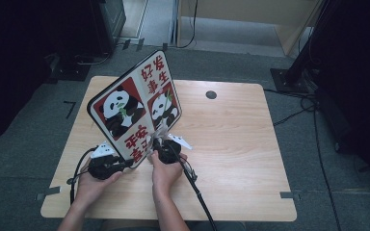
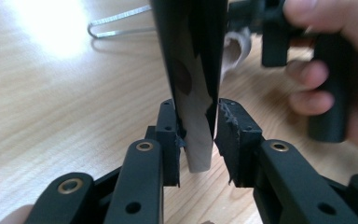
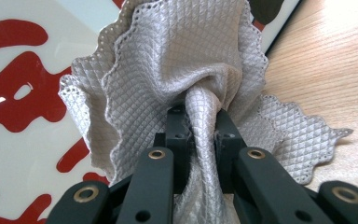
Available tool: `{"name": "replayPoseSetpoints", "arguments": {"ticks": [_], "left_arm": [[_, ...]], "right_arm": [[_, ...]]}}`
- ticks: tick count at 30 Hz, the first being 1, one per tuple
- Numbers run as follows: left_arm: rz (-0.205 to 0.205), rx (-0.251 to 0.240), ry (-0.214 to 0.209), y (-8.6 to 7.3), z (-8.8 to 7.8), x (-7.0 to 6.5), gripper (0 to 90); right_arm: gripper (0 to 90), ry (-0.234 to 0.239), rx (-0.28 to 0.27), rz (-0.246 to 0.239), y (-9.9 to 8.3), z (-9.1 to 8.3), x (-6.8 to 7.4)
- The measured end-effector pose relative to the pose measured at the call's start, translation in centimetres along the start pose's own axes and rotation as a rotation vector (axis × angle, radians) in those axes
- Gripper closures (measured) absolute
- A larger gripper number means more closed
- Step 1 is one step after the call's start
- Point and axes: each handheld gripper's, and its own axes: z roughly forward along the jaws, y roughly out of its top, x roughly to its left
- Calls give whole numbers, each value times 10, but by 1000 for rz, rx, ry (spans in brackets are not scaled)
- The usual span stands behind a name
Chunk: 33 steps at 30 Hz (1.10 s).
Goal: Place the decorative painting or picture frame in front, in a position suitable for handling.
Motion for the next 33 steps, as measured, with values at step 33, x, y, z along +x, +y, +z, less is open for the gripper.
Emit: {"name": "replayPoseSetpoints", "arguments": {"ticks": [33], "left_arm": [[-116,-267,33,65,-74,6,797]], "right_arm": [[809,-20,-20,-50,-12,-4,11]]}}
